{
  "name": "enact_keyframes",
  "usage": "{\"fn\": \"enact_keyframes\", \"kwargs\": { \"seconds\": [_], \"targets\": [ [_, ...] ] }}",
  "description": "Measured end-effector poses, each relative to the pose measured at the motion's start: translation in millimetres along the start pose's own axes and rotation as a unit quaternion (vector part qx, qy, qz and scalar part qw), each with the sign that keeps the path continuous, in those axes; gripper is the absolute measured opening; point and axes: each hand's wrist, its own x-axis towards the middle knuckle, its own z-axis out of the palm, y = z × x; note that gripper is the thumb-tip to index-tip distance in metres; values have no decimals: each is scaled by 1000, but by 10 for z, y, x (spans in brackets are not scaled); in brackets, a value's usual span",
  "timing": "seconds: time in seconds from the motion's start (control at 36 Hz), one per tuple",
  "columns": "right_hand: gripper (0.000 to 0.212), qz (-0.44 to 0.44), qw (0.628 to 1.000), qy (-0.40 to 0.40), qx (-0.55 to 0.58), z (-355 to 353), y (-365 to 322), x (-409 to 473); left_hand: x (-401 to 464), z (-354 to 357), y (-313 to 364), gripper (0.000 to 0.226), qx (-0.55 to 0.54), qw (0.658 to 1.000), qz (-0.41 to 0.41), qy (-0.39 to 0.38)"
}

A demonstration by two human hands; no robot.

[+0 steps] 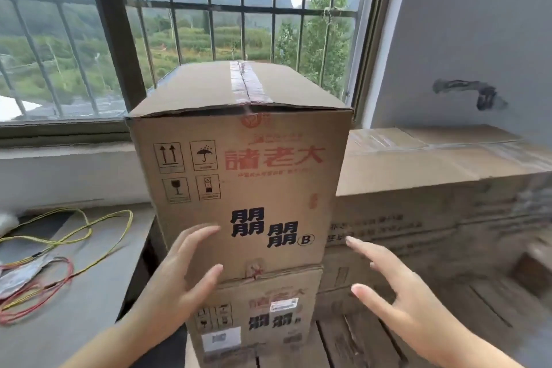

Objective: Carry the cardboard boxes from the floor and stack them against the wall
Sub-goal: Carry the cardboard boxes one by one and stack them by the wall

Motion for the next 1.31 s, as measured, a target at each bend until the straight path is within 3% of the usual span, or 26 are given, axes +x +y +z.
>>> {"fn": "enact_keyframes", "kwargs": {
  "seconds": [0.17, 0.31, 0.42, 0.5, 0.56, 0.67, 0.75, 0.86, 0.97, 1.08, 1.17, 1.19, 1.28, 1.31],
  "targets": [
    [59, 216, 959, 118, 141, 764, 117, -1105, -524, 364, -335, 52, -112, 980, -96, -135],
    [46, 402, 841, 291, 215, 1360, -58, -1996, -1110, 653, -547, 38, -137, 952, -182, -203],
    [72, 486, 744, 398, 228, 1631, -287, -2587, -1426, 844, -592, 43, -137, 926, -212, -280],
    [102, 517, 696, 440, 234, 1730, -490, -2921, -1520, 985, -470, 38, -139, 895, -215, -365],
    [110, 534, 672, 456, 235, 1761, -614, -3084, -1556, 1100, -356, 29, -142, 876, -201, -415],
    [100, 558, 626, 495, 228, 1818, -846, -3396, -1632, 1304, -110, 29, -143, 852, -160, -478],
    [89, 564, 594, 534, 209, 1882, -1007, -3714, -1734, 1457, 116, 56, -155, 846, -121, -495],
    [62, 577, 557, 570, 178, 1918, -1251, -4206, -1944, 1686, 471, 52, -150, 838, -74, -519],
    [63, 595, 524, 590, 152, 1936, -1543, -4851, -2321, 1936, 982, 17, -174, 823, -37, -539],
    [64, 596, 486, 621, 154, 1959, -1869, -5586, -2925, 2178, 1532, 29, -187, 797, -3, -574],
    [84, 582, 446, 662, 155, 1923, -2076, -6098, -3423, 2313, 2027, 26, -203, 773, 18, -601],
    [82, 580, 429, 674, 160, 1902, -2141, -6245, -3591, 2362, 2181, 26, -209, 761, 27, -614],
    [36, 572, 383, 706, 166, 1876, -2327, -6660, -4053, 2488, 2606, 25, -214, 723, 37, -656],
    [30, 576, 367, 714, 157, 1877, -2384, -6794, -4176, 2524, 2741, 27, -214, 712, 40, -668]
  ]
}}
